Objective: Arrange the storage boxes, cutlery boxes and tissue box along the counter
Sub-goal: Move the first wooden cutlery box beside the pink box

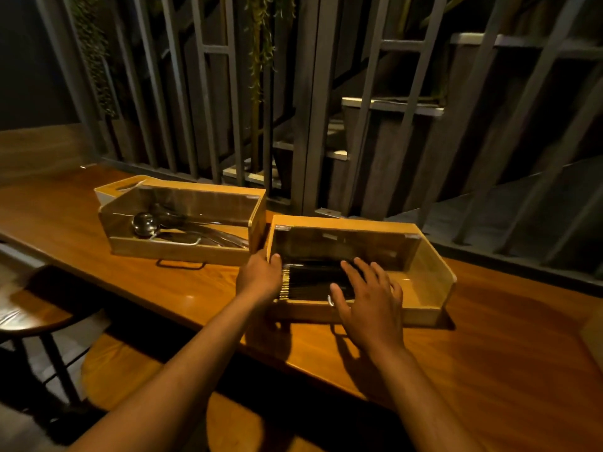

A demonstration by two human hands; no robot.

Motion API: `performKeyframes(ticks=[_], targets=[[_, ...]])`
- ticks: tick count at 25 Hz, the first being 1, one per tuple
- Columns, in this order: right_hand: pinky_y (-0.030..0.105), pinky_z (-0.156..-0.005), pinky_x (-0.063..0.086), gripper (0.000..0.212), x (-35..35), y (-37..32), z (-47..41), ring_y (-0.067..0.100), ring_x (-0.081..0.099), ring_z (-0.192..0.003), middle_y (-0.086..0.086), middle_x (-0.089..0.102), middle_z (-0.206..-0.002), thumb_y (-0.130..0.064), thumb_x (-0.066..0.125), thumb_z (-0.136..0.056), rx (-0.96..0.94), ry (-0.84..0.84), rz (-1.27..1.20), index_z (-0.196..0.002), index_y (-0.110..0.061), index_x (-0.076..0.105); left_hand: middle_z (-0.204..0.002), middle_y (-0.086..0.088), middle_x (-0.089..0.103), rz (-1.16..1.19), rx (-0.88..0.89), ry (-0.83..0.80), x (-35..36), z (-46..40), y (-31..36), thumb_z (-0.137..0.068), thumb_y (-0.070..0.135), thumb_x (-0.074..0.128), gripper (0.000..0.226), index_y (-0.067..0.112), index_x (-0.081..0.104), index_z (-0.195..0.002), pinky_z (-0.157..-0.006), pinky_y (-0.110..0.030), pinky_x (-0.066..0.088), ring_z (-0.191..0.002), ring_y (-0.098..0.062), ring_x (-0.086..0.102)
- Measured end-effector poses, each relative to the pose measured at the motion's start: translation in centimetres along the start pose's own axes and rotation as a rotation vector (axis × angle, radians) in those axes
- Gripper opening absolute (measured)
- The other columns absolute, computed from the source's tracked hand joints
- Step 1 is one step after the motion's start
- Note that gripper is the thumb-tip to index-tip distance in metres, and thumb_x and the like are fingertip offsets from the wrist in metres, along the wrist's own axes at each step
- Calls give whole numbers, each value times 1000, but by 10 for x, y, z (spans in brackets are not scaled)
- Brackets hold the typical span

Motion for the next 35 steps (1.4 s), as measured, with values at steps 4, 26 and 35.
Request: performKeyframes(ticks=[4,26,35], targets=[[53,-117,23,51,-6,25,2,21,26,-146,-2,42,-152,-56,46,-93,111,110,-119,-136,-29,49,-110,-2,65,114,-44,-79,9,32,-2,-91,43,61,37,22,55,-120,-73,-35,55,-97,-23,65],[51,-118,15,74,-38,47,31,18,0,-151,-13,19,-161,-61,63,-82,26,-150,-61,-146,-46,29,-116,3,64,353,0,-268,43,21,8,-81,51,70,55,28,61,-131,-83,-38,53,-107,-21,57],[49,-118,21,76,-90,129,75,17,9,-150,-11,31,-157,-64,67,-75,93,-29,-64,-142,-43,38,-133,-1,57,279,70,-261,118,103,54,-87,57,58,56,38,47,-139,-94,-51,53,-118,-30,55]])
Point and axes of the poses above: each hand's wrist, its own z-axis away from the middle knuckle, its own x-axis out of the palm, y = z × x, the point moved 5 cm from there along -z, towards the middle knuckle
